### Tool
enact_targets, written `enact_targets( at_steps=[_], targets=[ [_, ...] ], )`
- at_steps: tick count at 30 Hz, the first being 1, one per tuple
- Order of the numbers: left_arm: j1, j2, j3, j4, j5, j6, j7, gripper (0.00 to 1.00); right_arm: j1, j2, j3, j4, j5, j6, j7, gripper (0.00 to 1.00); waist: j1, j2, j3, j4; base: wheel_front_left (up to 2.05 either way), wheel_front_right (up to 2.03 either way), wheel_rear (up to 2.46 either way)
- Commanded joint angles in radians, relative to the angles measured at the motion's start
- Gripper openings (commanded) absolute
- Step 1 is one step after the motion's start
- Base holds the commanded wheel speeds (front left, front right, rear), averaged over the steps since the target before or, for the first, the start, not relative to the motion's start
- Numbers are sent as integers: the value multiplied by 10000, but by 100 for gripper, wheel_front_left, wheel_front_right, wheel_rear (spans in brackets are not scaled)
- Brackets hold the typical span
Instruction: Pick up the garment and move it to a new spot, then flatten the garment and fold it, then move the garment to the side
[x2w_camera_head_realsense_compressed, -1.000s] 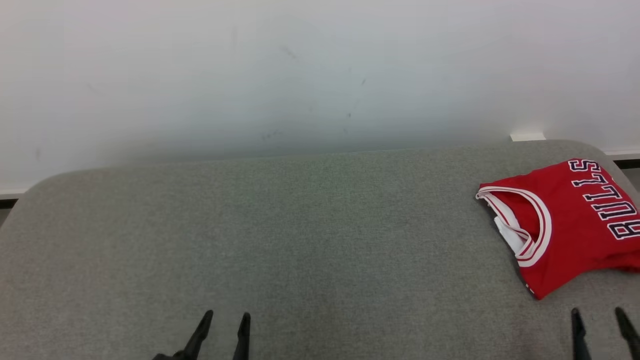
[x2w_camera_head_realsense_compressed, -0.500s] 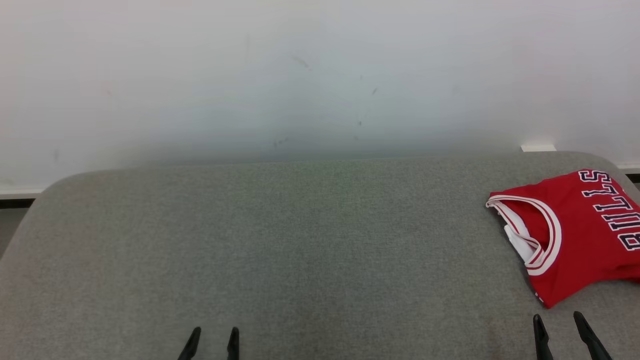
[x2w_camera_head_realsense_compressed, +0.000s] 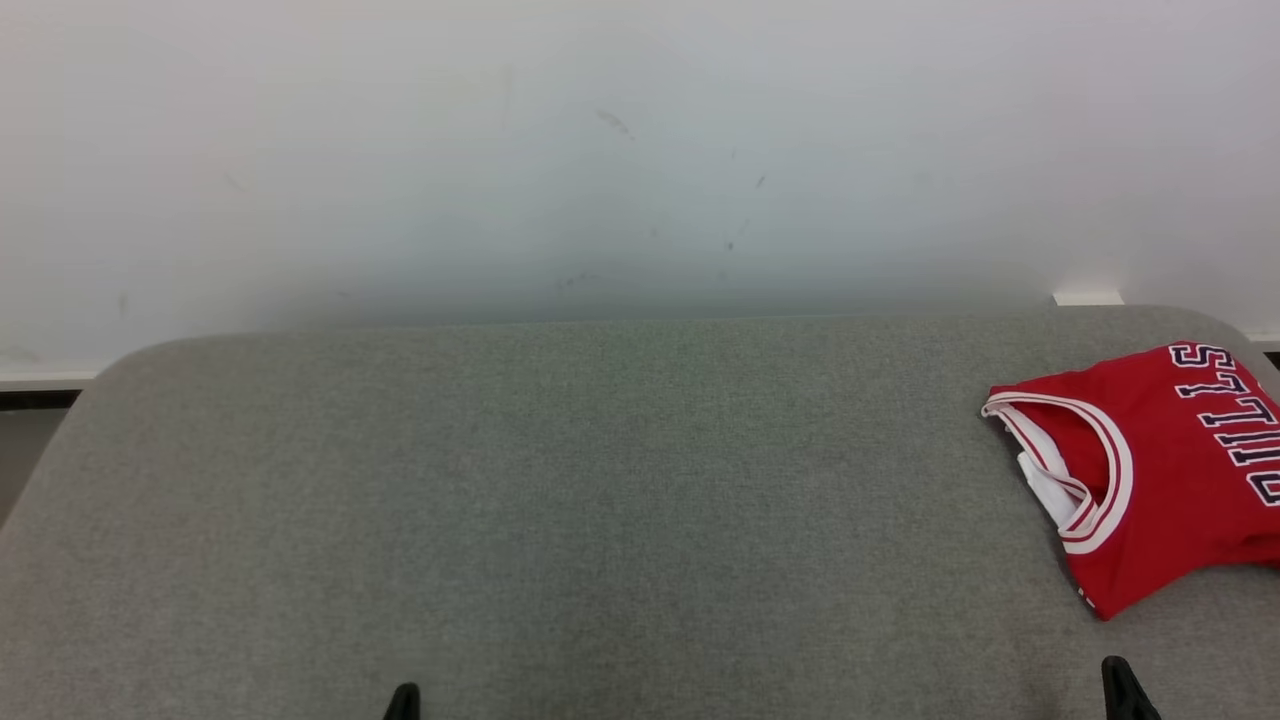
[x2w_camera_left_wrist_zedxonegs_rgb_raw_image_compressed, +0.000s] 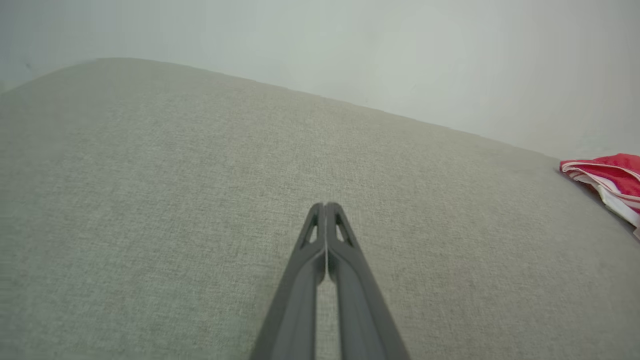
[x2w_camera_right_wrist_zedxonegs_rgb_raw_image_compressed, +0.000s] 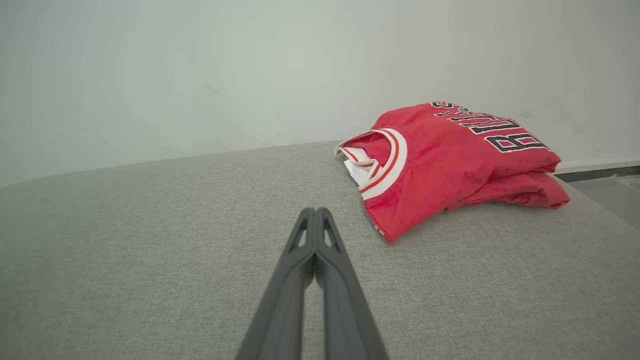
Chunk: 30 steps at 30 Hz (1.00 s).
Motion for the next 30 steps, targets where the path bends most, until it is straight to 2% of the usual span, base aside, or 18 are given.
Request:
enact_targets(
  at_steps=[1,30],
  targets=[
    [-278,51,125,-145,-538,-64,102,0,-312,-40,-65,-117,543,-2,94,0,1,0,6,5,0,0,0],
    [-1032,184,792,-66,-5224,-574,1176,0,-1166,15,-318,125,5096,-7,1257,0,1,0,105,101,0,0,0]
  ],
)
